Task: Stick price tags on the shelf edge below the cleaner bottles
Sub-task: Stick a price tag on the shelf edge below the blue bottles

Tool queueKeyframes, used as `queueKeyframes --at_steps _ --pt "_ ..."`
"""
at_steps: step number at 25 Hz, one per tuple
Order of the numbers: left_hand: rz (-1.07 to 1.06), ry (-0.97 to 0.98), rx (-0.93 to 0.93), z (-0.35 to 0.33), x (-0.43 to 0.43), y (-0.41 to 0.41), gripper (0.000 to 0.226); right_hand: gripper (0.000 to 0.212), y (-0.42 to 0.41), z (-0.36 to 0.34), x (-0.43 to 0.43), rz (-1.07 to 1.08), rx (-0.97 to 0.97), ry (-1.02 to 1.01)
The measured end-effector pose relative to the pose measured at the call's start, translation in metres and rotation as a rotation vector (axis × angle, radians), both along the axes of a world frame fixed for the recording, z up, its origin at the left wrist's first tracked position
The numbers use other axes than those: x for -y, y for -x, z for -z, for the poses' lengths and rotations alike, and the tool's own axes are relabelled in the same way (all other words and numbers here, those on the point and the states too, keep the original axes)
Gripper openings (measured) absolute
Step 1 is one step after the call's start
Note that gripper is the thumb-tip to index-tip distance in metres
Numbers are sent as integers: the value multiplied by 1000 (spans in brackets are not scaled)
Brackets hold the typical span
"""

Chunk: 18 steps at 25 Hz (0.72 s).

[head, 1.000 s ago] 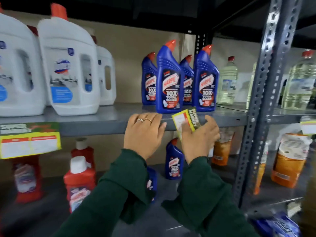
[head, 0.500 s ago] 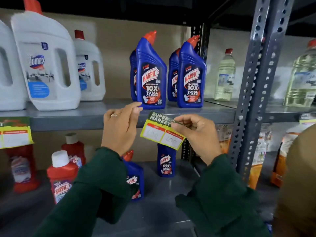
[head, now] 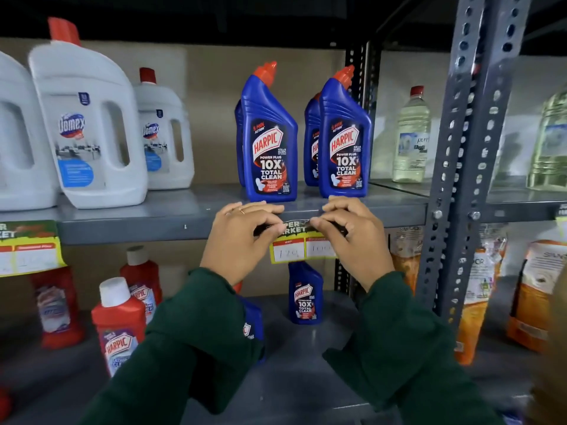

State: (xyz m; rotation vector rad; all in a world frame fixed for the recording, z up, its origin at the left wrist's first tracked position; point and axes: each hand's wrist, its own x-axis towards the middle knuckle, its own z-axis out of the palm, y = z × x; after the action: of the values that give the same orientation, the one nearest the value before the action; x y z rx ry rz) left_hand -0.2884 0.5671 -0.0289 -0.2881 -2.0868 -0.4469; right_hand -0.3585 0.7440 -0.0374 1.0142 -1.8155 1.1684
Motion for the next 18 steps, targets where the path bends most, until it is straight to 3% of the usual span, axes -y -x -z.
queueKeyframes --at_steps 3,18 --pt "-37 -41 -17 5 -5 1 8 8 3 7 2 6 28 62" --pt "-144 -185 -176 3 -20 15 14 15 6 1 19 114 3 232"
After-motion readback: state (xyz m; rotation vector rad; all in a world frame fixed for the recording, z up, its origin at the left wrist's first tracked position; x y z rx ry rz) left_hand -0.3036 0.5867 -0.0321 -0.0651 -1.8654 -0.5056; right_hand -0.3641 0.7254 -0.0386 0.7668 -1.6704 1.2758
